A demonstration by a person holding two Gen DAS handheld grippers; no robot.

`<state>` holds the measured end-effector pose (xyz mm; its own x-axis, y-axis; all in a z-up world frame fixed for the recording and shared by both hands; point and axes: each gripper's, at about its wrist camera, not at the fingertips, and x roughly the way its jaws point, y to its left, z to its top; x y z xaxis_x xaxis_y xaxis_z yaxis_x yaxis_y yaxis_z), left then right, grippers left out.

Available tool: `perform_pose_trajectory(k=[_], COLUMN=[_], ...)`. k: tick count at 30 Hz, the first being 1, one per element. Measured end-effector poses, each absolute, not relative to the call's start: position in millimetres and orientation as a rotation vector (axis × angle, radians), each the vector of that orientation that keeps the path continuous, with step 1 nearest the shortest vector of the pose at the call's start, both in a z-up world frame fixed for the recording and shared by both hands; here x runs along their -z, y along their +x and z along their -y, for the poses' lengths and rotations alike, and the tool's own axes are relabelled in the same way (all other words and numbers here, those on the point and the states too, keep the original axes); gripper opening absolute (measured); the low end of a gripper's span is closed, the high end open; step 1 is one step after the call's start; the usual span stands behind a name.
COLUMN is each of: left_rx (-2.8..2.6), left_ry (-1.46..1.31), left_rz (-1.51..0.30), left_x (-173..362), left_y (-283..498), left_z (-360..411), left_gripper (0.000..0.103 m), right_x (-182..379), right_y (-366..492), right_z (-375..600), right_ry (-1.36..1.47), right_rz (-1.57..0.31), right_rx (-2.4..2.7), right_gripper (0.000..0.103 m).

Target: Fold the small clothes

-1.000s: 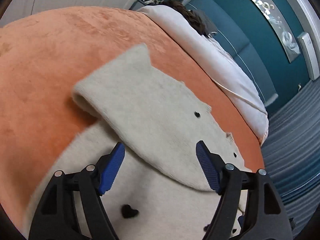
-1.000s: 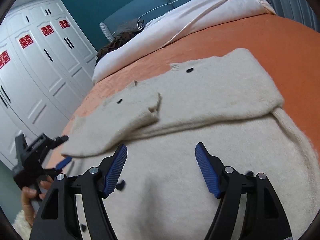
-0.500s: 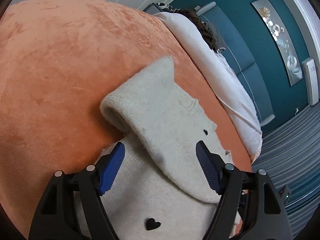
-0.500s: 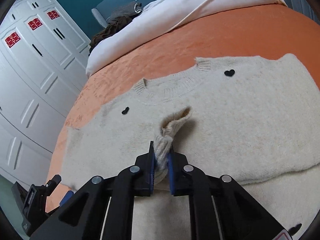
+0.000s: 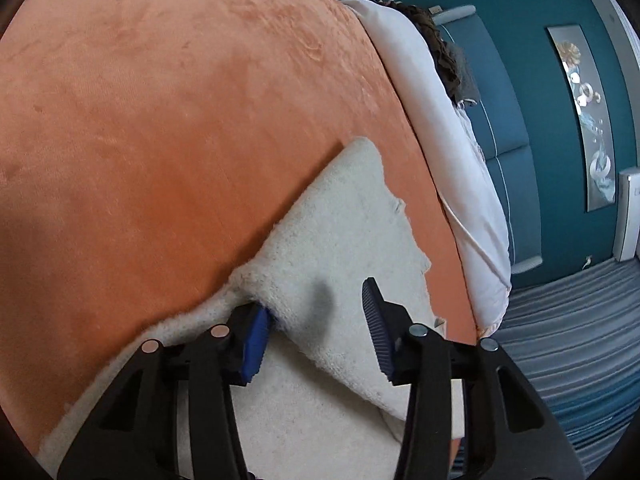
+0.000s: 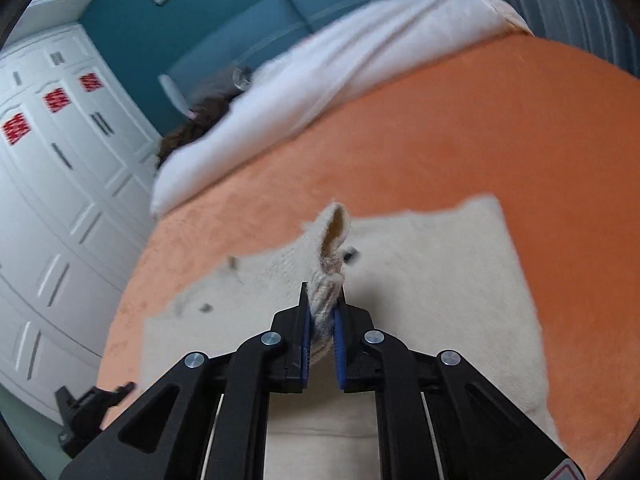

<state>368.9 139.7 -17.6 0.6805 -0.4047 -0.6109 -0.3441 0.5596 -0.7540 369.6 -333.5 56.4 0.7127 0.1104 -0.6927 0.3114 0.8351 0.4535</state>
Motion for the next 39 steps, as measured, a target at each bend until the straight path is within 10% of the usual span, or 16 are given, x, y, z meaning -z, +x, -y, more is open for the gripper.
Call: perform_pose_trajectory(k=[6,9,20,33,39], left_rx=[0.031,-0.022,0.016,0.05,0.062], left_ry=[-0.956,-0.925,-0.642,-0.642,-0.644], left_rz=[-0.879,-0.837,-0.766,-0.696,-0.685], left_x=[19,13,28,36,39], left_y=[374,377,363,358,357], left_z=[-120,-129,-116,-114,-115], left_gripper=[0.039,0.013,0.011,0.011,0.011], right_x=[-25,-50,-38,-12,-9], right_y=[363,359,332,487,475], right_z=[339,339,352,59,166], right_ry=[0.604,0.62,0.63,0.268,0.399], right_rz=[-0.823,-0.729,-0.717,-1.009,-0.934], right_rx=[0.141,0.104,0.256,-0.299,-0.145], right_gripper=[0.009,0.009,0.021,0.018,0.007])
